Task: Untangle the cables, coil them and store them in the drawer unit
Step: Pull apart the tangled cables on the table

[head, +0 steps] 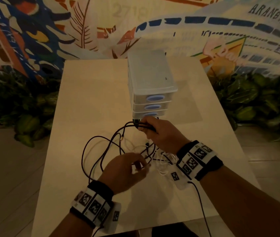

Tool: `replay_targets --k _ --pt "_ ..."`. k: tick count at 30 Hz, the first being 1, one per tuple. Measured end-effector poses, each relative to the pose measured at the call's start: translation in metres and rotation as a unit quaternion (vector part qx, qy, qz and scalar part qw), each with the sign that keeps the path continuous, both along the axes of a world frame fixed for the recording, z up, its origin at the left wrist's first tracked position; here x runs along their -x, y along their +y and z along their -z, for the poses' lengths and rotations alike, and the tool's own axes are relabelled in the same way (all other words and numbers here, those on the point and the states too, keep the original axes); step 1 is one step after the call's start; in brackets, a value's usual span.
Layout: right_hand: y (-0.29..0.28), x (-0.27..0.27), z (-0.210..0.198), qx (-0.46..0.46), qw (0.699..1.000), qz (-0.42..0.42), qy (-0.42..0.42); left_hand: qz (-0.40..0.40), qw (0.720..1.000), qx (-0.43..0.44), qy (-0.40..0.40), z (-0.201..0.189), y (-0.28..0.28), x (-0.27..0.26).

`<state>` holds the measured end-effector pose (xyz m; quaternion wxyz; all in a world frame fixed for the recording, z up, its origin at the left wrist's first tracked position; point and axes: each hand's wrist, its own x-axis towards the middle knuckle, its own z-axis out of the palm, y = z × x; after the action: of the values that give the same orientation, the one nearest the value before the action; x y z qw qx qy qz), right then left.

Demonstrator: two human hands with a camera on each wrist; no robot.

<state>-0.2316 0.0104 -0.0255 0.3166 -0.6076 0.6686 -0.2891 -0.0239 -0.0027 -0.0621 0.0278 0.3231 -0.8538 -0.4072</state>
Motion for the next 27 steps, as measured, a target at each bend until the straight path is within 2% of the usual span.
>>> replay_targets --k 2,3,5,7,10,13,15,18,20,23,27 --pt "-0.001 0.003 -0.003 -0.001 1.000 0.006 -0.001 0.068 0.995 -0.003 -0.071 0.000 0.003 -0.003" --pt "-0.001 0.003 -0.007 -0.004 1.000 0.002 -0.007 0.074 0.993 0.006 -0.091 -0.001 0.003 -0.004" --pt "-0.001 0.003 -0.017 -0.009 1.000 -0.012 -0.026 0.048 0.994 0.055 -0.083 -0.008 0.001 -0.003" --pt "-0.001 0.001 -0.031 -0.006 0.998 -0.030 -0.046 -0.014 0.994 0.095 -0.057 -0.021 -0.001 -0.002" --pt "-0.003 -0.006 -0.054 0.014 0.996 -0.046 -0.074 -0.060 0.995 0.072 -0.039 -0.035 -0.005 0.000" --pt "-0.006 -0.009 -0.067 0.026 0.995 -0.066 -0.073 0.043 0.992 0.009 -0.116 -0.044 -0.002 0.002" --pt "-0.007 -0.008 -0.068 0.027 0.995 -0.075 -0.067 0.082 0.989 0.036 -0.120 -0.048 0.003 0.004" --pt "-0.005 -0.003 -0.069 0.041 0.995 -0.067 -0.067 0.019 0.993 0.089 -0.078 -0.055 0.003 0.004" --pt "-0.003 -0.002 -0.070 0.050 0.995 -0.055 -0.070 -0.020 0.989 0.125 -0.080 -0.060 -0.004 0.004" --pt "-0.002 -0.001 -0.070 0.070 0.995 -0.049 -0.051 -0.023 0.983 0.161 -0.084 -0.064 -0.014 0.000" --pt "0.000 0.006 -0.063 0.085 0.996 -0.032 -0.007 -0.012 0.988 0.128 -0.081 -0.077 -0.026 -0.018"
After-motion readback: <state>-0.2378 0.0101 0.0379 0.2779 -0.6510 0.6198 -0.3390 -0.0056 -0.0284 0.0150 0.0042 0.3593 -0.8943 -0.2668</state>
